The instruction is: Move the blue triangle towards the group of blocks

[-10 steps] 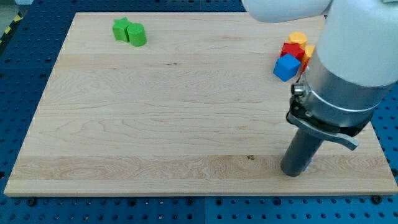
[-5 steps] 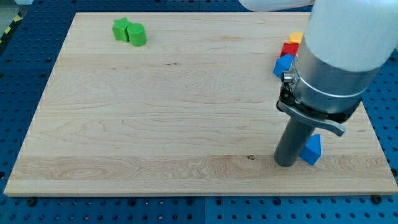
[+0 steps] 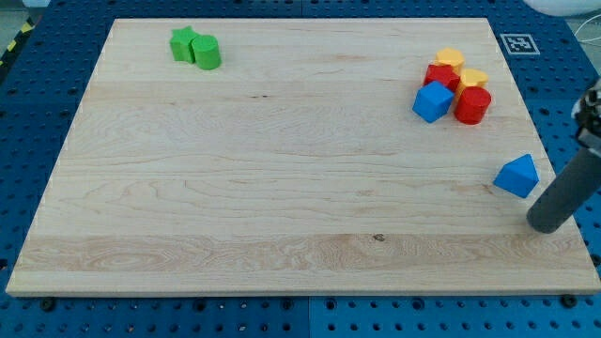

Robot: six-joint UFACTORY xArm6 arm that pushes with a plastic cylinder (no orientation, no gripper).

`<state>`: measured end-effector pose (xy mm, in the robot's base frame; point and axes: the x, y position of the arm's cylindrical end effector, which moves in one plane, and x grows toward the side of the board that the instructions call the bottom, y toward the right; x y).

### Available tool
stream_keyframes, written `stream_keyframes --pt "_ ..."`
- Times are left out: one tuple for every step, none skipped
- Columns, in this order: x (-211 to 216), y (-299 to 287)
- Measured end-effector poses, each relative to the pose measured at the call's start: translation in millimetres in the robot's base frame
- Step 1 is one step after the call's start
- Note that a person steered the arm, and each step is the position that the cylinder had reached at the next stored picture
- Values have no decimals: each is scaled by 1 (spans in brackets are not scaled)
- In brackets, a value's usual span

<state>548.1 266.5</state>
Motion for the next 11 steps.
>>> stream_keyframes --pt "-34 25" --pt "-61 15" --pt "-61 -20" --pt "-55 3" --pt "-41 16" --pt "-4 14" --pt "-22 -27" --pt "-58 -60" --pt "-66 -75" --pt "-78 -96" --pt "-103 -100"
